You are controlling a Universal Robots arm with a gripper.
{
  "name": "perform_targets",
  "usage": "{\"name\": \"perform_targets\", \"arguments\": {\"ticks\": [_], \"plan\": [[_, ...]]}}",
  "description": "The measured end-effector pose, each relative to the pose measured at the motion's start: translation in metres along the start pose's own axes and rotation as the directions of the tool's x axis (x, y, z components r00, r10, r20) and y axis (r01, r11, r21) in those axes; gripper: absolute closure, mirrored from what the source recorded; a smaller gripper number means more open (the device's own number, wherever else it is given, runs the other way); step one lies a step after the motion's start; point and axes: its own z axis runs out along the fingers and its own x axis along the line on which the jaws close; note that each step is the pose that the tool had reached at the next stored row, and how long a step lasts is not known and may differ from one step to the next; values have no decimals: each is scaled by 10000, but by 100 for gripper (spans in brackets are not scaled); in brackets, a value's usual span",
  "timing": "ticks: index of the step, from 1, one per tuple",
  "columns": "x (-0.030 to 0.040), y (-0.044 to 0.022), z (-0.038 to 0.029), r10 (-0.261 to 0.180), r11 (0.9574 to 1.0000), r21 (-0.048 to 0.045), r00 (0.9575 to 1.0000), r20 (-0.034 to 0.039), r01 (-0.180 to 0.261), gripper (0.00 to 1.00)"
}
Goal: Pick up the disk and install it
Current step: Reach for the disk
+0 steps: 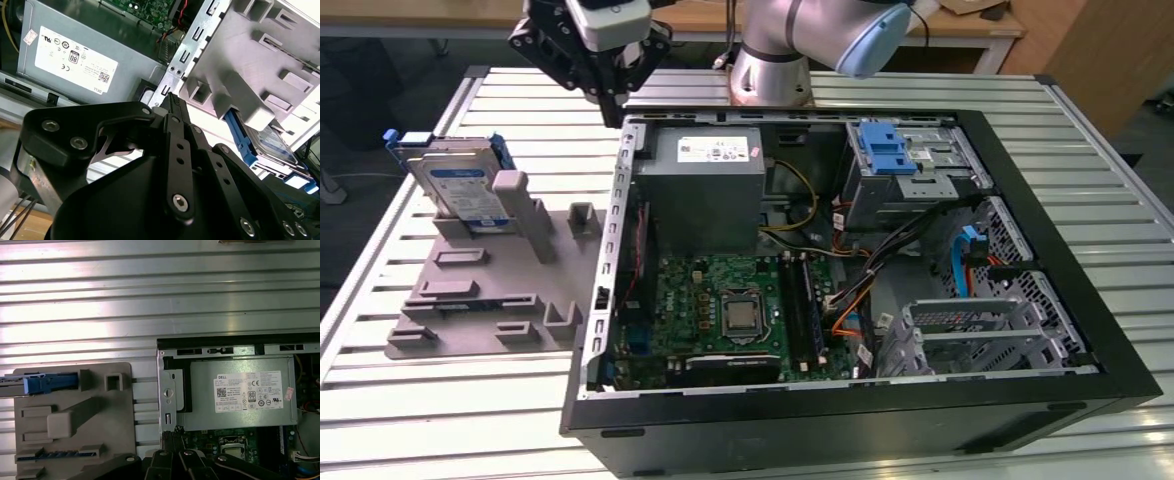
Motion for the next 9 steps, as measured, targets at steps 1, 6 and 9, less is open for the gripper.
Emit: {"name": "perform_targets", "arguments": {"ticks": [1, 6, 9], "plan": [[2, 0, 0, 0, 10000, 0, 10000, 0, 0, 89], [97, -8, 12, 0, 10000, 0, 10000, -1, 0, 89], [180, -15, 24, 0, 10000, 1, 10000, -1, 0, 89]]}}
